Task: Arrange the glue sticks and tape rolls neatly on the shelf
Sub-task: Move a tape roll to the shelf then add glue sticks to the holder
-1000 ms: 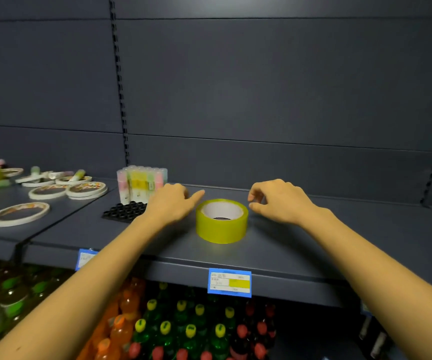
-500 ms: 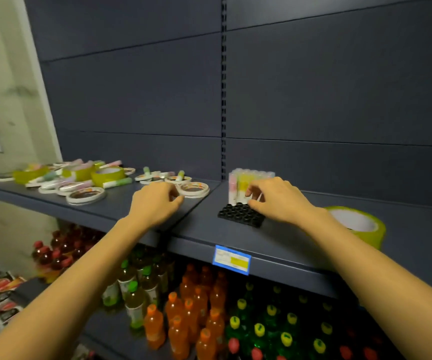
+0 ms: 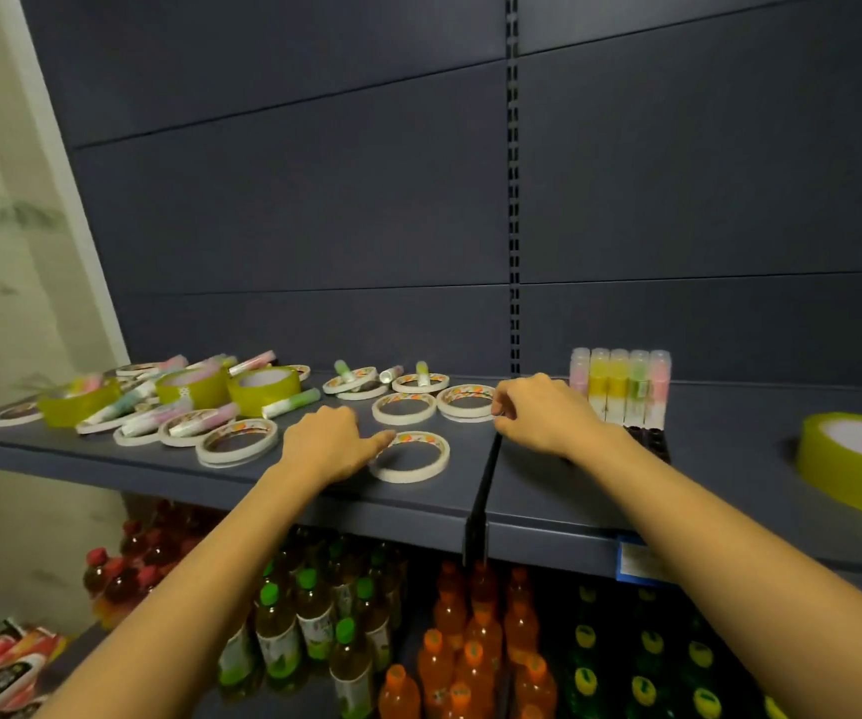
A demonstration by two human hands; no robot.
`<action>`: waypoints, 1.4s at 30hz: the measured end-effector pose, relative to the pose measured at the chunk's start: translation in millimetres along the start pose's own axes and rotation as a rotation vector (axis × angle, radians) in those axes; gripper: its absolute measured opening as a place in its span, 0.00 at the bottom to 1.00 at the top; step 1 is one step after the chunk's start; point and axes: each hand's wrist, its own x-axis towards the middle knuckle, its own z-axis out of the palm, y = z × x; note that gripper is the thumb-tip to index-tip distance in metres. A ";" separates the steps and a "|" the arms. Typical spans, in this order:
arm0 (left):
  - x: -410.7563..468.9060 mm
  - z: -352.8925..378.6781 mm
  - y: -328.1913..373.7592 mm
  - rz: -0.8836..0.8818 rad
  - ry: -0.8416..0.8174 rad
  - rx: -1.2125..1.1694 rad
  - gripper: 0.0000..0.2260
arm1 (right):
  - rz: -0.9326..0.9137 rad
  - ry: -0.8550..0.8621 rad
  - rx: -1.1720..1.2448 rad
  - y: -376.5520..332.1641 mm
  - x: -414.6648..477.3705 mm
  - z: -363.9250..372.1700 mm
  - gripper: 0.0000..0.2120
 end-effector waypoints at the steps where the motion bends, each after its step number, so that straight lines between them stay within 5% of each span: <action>1: 7.6 2.3 -1.4 -0.008 -0.066 -0.024 0.27 | 0.025 0.005 -0.005 -1.6 6.2 1.3 0.09; 7: 49.8 12.0 -6.7 0.173 -0.397 -0.127 0.15 | 0.179 0.017 -0.071 0.8 55.9 13.9 0.12; 23: 105.0 -13.1 -42.0 0.308 -0.160 -0.208 0.14 | 0.461 -0.238 -0.303 0.9 131.5 46.6 0.17; 33: 134.7 -19.0 -46.9 0.360 0.003 -0.234 0.17 | 0.478 0.180 -0.328 -22.2 94.6 18.6 0.16; 42: 117.1 -27.4 22.4 0.578 -0.033 -0.380 0.18 | 0.588 0.312 -0.342 -0.8 -5.8 -18.1 0.14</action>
